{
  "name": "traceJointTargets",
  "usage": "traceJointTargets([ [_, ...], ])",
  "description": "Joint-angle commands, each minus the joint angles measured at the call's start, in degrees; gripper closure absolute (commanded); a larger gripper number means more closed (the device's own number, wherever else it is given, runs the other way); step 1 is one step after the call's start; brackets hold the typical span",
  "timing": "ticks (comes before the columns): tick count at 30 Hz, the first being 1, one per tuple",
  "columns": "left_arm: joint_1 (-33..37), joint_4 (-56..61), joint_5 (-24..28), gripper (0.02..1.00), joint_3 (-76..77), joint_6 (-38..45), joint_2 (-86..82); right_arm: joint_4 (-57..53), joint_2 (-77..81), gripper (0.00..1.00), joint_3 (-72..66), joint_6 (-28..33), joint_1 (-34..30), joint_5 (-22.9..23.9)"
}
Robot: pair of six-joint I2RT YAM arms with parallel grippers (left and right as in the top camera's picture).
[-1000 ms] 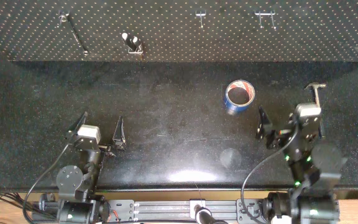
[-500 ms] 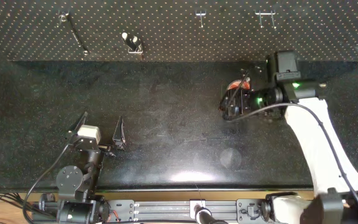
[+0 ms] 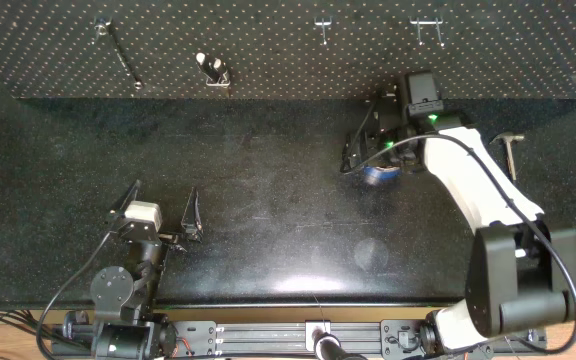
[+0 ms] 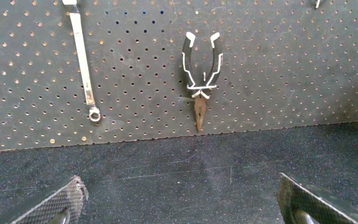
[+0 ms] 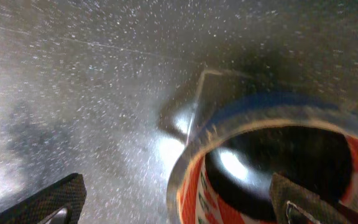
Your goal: Place Tools Onto Pegboard
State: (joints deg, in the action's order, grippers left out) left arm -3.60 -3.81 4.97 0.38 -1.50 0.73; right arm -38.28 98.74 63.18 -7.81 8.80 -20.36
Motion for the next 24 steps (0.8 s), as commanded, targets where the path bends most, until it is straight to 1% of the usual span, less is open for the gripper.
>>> traceJointTargets([
  [1,-0.28,-0.35,-0.02,0.025,-0.07,0.72,-0.52,0.24,1.27,0.029,0.94,0.83,0.94,4.76],
  [2,-0.28,-0.33,-0.02,0.025,-0.07,0.74,-0.52,0.24,1.31,0.029,0.94,0.83,0.94,5.64],
  [6,-0.28,-0.33,-0.02,0.025,-0.07,0.72,-0.52,0.02,2.1,0.042,0.94,0.81,1.29,5.6],
  [7,-0.28,-0.33,-0.02,0.025,-0.07,0.72,-0.52,0.02,2.1,0.104,0.94,0.81,1.31,5.6],
  [9,-0.28,-0.35,-0.02,0.025,-0.07,0.72,-0.52,0.0,2.12,0.334,0.94,0.81,1.31,5.6],
  [10,-0.28,-0.33,-0.02,0.025,-0.07,0.74,-0.52,0.0,2.16,0.494,0.94,0.81,1.31,5.62],
  [12,-0.28,-0.33,-0.02,0.025,-0.07,0.74,-0.52,0.02,2.6,0.527,0.94,0.83,1.31,5.64],
  [13,-0.28,-0.33,-0.02,0.025,-0.07,0.74,-0.52,0.0,3.3,0.623,0.94,0.83,1.33,5.62],
  [16,-0.28,-0.33,-0.02,0.025,-0.07,0.72,-0.52,0.0,3.82,0.634,0.94,0.83,1.6,5.64],
  [17,-0.28,-0.35,-0.02,0.025,-0.07,0.74,-0.52,-0.04,3.82,0.66,0.94,0.83,1.6,5.64],
  [18,-0.28,-0.35,-0.02,0.025,-0.07,0.74,-0.52,-0.22,3.82,0.722,0.92,0.83,1.6,5.81],
  [19,-0.28,-0.33,-0.02,0.025,-0.07,0.72,-0.52,-0.24,3.82,0.858,0.92,0.83,1.6,5.81],
  [20,-0.28,-0.33,-0.02,0.025,-0.07,0.74,-0.52,-0.2,3.82,0.923,0.92,0.81,1.6,5.81],
  [24,-0.28,-0.33,-0.02,0.025,-0.07,0.74,-0.52,1.09,1.42,0.925,0.92,0.68,2.34,5.84],
])
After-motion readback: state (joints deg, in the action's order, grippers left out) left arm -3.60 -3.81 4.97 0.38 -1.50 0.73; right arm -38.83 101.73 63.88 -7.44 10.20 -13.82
